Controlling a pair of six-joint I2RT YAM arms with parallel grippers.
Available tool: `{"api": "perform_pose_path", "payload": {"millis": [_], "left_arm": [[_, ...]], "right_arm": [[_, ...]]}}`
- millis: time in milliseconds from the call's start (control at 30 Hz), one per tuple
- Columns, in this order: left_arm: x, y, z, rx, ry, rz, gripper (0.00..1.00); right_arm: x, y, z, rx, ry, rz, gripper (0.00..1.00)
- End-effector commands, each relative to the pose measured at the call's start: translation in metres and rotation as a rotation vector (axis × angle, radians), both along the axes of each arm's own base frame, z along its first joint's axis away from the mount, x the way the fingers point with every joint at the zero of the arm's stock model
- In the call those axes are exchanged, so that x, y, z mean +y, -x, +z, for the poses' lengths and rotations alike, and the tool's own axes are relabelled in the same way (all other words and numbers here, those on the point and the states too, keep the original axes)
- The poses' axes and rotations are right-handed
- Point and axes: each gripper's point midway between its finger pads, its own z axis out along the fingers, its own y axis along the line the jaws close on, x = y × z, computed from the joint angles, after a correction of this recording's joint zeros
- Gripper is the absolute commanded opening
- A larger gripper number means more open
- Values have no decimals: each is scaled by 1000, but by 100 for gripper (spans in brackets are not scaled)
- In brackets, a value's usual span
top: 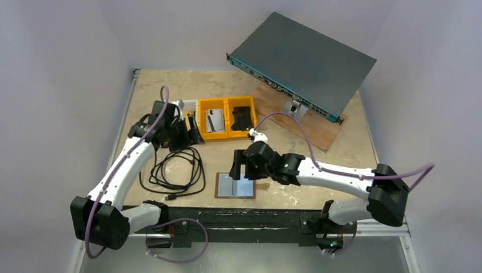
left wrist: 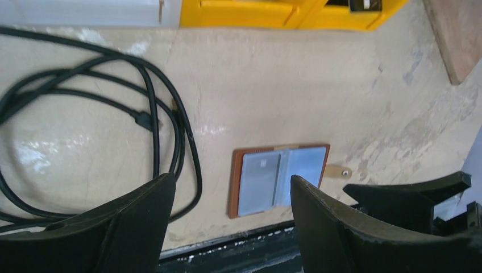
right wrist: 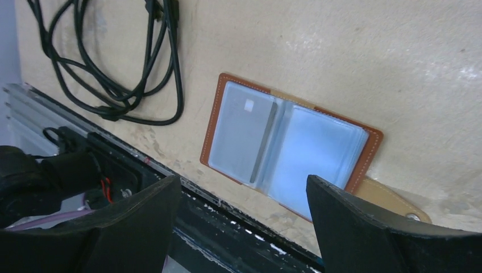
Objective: Take the credit cards out of the card holder
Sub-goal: Remove the credit card from the card holder.
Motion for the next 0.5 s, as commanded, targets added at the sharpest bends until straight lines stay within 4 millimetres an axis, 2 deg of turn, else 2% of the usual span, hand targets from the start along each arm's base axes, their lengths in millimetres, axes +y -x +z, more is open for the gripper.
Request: {"api": "perform_pose_path", "payload": {"millis": [0, 267, 400, 467], "left_arm": [[-16, 20, -2, -16, 101, -35, 74], [-8, 45, -14, -26, 77, -64, 75], [-2, 49, -16, -28, 47, -70, 75], [-2, 51, -17, -26, 52, -77, 75]], "right_arm": [[22, -4, 0, -25, 50, -62, 80], [53, 10, -41, 17, 181, -40, 71], [60, 9, -58, 28, 241, -39, 60], [61, 6, -62, 22, 273, -47, 58]]}}
